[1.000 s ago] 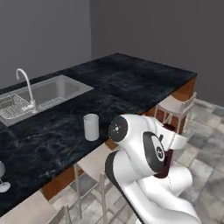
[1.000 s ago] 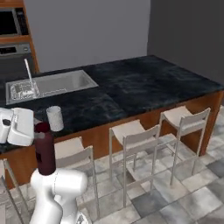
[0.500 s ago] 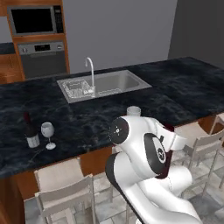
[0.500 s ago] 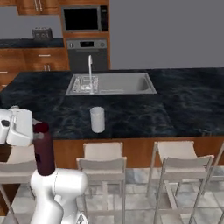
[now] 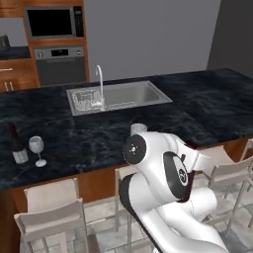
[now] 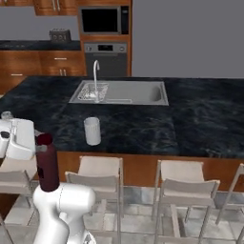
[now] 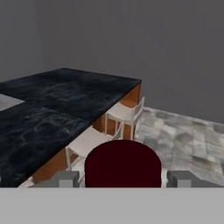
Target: There is a wine glass and glass cup on the dining counter. Place the wine bottle next to the wine glass and the juice bottle next to the glass cup.
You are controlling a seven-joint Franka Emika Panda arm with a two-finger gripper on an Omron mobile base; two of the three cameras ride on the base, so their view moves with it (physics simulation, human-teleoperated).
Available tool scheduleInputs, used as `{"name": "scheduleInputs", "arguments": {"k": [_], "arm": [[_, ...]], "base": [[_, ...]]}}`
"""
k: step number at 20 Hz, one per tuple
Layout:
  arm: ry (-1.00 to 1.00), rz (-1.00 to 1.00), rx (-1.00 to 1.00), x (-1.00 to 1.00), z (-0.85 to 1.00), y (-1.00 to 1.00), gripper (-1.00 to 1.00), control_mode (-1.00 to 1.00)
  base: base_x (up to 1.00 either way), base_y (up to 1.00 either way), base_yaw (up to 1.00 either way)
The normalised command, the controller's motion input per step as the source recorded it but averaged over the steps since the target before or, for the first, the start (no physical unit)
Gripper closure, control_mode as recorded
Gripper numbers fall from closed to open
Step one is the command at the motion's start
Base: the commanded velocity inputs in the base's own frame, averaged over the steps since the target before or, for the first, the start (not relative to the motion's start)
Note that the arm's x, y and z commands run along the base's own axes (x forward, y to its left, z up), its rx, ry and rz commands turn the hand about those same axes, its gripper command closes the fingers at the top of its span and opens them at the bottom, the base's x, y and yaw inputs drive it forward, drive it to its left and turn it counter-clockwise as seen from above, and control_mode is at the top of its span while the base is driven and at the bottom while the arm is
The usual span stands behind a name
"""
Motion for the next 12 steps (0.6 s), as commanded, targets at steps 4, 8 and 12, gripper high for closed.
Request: {"name": "scheduleInputs", "arguments": {"k": [4,8,12], "arm": [[0.0,0.0,0.0,0.0,0.0,0.0,1.0,1.0],[0.0,0.0,0.0,0.0,0.0,0.0,1.0,1.0],[0.0,0.0,0.0,0.0,0.0,0.0,1.0,1.0]], "base": [[0.0,-0.72,0.14],[0.25,-0.54,0.19],[0.48,-0.34,0.28]]}}
